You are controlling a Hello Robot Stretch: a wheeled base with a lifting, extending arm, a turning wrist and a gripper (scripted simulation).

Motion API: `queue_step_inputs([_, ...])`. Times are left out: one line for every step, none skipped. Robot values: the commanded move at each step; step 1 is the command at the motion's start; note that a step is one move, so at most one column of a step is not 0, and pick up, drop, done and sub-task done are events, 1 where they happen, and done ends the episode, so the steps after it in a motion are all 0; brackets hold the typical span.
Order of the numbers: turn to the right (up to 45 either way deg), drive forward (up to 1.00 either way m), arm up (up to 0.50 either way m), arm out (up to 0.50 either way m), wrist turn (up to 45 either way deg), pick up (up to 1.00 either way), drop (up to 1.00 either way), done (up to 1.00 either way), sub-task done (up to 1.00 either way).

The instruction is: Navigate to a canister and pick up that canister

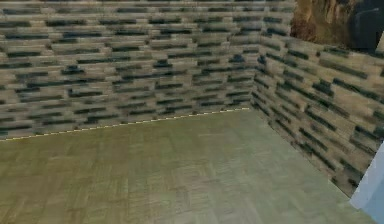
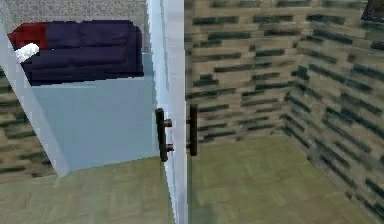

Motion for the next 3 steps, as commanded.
queue_step_inputs([33.0, 0.00, 0.00, 0.00, 0.0, 0.00, 0.00, 0.00, 0.00])
queue_step_inputs([0.0, 0.50, 0.00, 0.00, 0.0, 0.00, 0.00, 0.00, 0.00])
queue_step_inputs([42.0, 0.00, 0.00, 0.00, 0.0, 0.00, 0.00, 0.00, 0.00])
